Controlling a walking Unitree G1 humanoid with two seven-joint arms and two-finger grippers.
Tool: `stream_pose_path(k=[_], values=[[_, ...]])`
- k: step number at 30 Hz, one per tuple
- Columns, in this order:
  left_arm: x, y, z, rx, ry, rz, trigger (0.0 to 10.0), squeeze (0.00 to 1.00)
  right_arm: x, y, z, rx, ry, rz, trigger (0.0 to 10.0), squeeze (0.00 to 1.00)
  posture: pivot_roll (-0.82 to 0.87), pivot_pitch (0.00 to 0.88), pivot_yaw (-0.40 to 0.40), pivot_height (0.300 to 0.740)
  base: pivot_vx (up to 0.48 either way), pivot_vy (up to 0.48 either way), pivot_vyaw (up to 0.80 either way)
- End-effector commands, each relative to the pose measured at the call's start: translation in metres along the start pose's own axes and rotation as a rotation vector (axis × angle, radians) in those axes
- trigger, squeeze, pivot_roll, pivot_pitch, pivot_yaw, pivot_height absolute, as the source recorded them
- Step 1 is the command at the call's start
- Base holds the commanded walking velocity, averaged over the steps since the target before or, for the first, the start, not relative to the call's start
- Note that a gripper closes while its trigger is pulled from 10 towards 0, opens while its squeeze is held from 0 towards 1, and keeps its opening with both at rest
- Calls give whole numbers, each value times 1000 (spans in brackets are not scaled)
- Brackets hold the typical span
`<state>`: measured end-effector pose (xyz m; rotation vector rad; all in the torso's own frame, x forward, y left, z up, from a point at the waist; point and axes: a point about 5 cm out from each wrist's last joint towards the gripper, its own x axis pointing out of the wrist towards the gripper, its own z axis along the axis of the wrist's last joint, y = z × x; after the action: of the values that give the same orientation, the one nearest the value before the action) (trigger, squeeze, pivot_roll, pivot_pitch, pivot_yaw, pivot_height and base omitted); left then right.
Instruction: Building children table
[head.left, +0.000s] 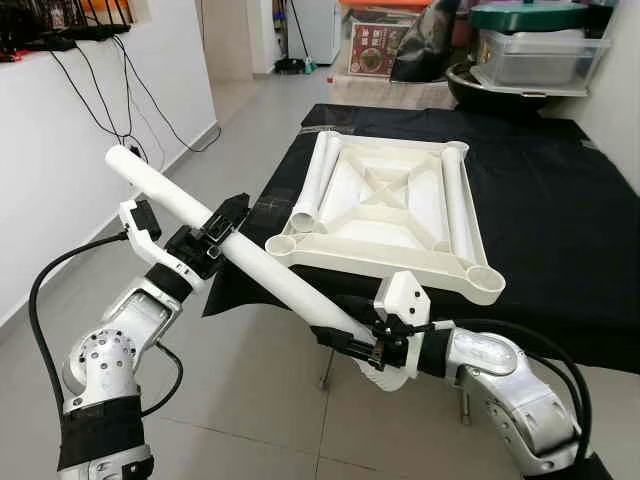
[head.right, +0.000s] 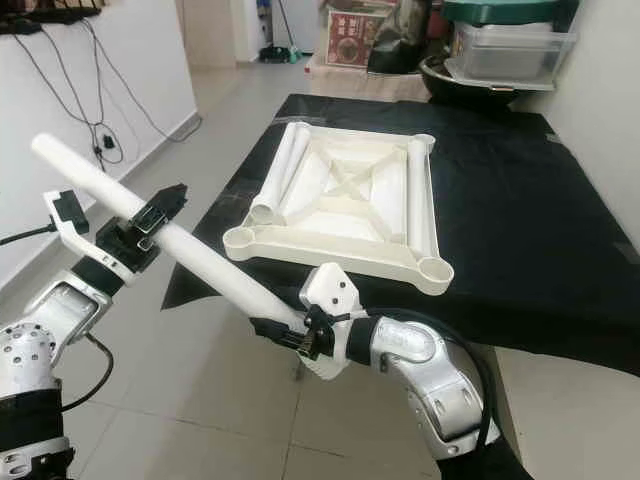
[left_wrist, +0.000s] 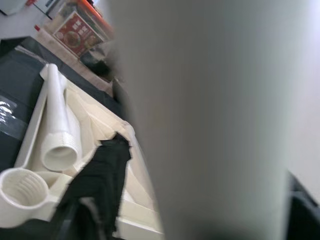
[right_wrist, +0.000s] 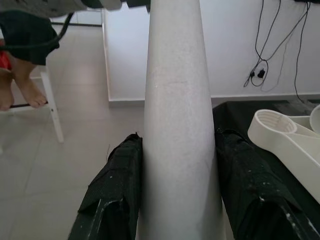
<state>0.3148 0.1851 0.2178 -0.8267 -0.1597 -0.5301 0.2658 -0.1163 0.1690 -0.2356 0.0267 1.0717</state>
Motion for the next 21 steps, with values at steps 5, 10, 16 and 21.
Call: stream_pose_path(k=[5, 10, 16, 21], values=[[2, -3, 9, 137, -20, 11, 0, 0, 4, -1, -2, -22, 14, -7, 0, 0, -12, 0, -9, 740, 0, 0, 0], [3, -3, 9, 138, -17, 22, 0, 0, 6, -3, -1, -18, 4, -16, 0, 0, -11, 0, -9, 740, 0, 0, 0], [9, -1, 7, 159, 1, 42, 0, 0, 10, -2, -1, -18, -3, -31, 0, 0, -12, 0, -5, 740, 0, 0, 0], [15, 2, 8, 279, 91, 61, 10000, 0, 7, -7, -5, 63, 22, -74, 10000, 1000, -13, 0, -2, 740, 0, 0, 0]])
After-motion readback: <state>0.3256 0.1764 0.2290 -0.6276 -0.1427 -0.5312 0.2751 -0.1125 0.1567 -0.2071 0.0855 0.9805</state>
